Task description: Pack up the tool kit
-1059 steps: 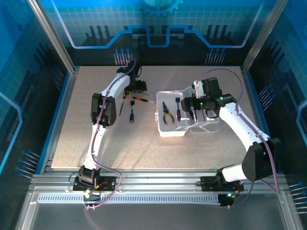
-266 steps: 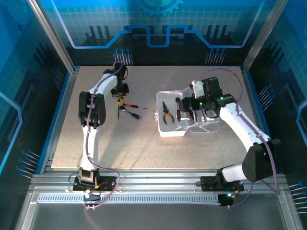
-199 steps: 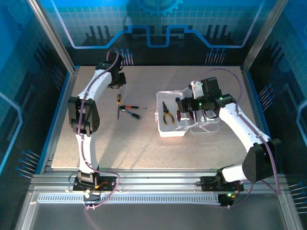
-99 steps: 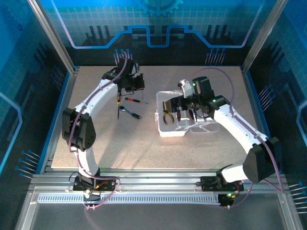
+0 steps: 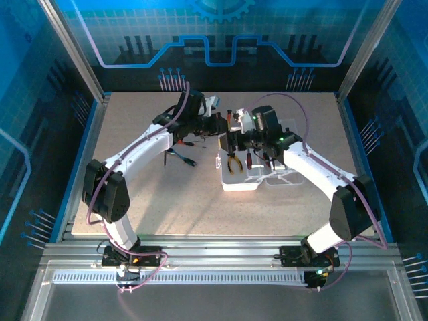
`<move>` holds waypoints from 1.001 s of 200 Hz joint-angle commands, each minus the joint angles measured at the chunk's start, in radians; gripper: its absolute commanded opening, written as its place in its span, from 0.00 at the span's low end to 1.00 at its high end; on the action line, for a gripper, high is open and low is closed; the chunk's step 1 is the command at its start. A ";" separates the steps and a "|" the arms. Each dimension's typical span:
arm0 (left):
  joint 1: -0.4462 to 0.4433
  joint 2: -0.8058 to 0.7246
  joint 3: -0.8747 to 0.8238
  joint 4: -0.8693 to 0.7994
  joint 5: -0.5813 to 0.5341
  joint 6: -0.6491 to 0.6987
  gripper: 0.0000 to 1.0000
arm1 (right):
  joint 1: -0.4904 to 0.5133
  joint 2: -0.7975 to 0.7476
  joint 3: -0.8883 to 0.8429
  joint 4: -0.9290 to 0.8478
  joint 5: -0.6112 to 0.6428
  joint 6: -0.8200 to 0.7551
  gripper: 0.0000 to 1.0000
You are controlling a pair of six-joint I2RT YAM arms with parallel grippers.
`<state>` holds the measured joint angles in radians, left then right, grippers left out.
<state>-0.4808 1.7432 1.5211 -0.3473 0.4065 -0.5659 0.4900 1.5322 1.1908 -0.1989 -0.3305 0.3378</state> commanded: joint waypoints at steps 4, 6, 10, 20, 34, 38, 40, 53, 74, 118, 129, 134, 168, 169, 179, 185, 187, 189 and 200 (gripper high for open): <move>-0.013 -0.046 -0.032 0.036 0.043 -0.025 0.00 | 0.002 -0.001 0.015 0.055 0.014 0.014 0.44; -0.013 -0.047 -0.034 0.035 0.044 -0.025 0.00 | 0.002 -0.002 0.015 0.055 0.014 0.015 0.43; -0.014 -0.049 -0.037 0.035 0.044 -0.025 0.00 | 0.002 -0.003 0.014 0.056 0.015 0.016 0.40; -0.016 -0.052 -0.046 0.037 0.045 -0.026 0.00 | 0.002 -0.004 0.013 0.054 0.018 0.017 0.33; -0.018 -0.056 -0.054 0.041 0.050 -0.029 0.00 | 0.002 -0.006 0.012 0.049 0.021 0.016 0.23; -0.019 -0.057 -0.056 0.043 0.051 -0.029 0.00 | 0.002 -0.006 0.013 0.047 0.023 0.016 0.20; -0.019 -0.058 -0.057 0.044 0.052 -0.030 0.00 | 0.002 -0.006 0.013 0.044 0.023 0.016 0.18; -0.020 -0.063 -0.059 0.046 0.057 -0.031 0.00 | 0.002 -0.008 0.013 0.036 0.027 0.014 0.08; -0.019 -0.072 -0.051 0.029 0.050 -0.011 0.04 | -0.001 -0.021 0.013 0.005 0.040 0.000 0.00; 0.051 -0.095 0.049 -0.114 -0.068 0.116 0.91 | -0.049 -0.118 -0.006 -0.148 0.079 -0.078 0.00; 0.093 -0.110 0.074 -0.133 -0.079 0.135 0.99 | -0.072 -0.147 -0.015 -0.195 0.099 -0.098 0.00; 0.111 -0.119 0.083 -0.139 -0.081 0.146 0.99 | -0.086 -0.164 -0.021 -0.214 0.107 -0.105 0.00; 0.232 -0.150 0.090 -0.216 -0.143 0.197 0.99 | -0.218 -0.261 -0.052 -0.350 0.191 -0.151 0.00; 0.234 -0.150 0.089 -0.220 -0.147 0.200 0.99 | -0.222 -0.263 -0.052 -0.353 0.195 -0.153 0.00; 0.255 -0.140 0.077 -0.264 -0.201 0.225 0.99 | -0.268 -0.274 -0.047 -0.403 0.244 -0.175 0.00; 0.264 -0.131 0.065 -0.291 -0.240 0.238 0.99 | -0.291 -0.273 -0.044 -0.430 0.272 -0.189 0.00; 0.265 -0.128 0.061 -0.298 -0.255 0.241 0.99 | -0.299 -0.272 -0.043 -0.438 0.278 -0.194 0.00; 0.268 -0.125 0.054 -0.305 -0.270 0.245 0.99 | -0.307 -0.271 -0.041 -0.447 0.284 -0.200 0.00; 0.276 -0.104 0.016 -0.329 -0.336 0.258 0.99 | -0.340 -0.256 -0.035 -0.481 0.312 -0.223 0.00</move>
<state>-0.2131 1.6051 1.5894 -0.5392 0.2310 -0.3851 0.2173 1.2678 1.1564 -0.5190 -0.1326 0.1955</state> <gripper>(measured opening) 0.995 0.072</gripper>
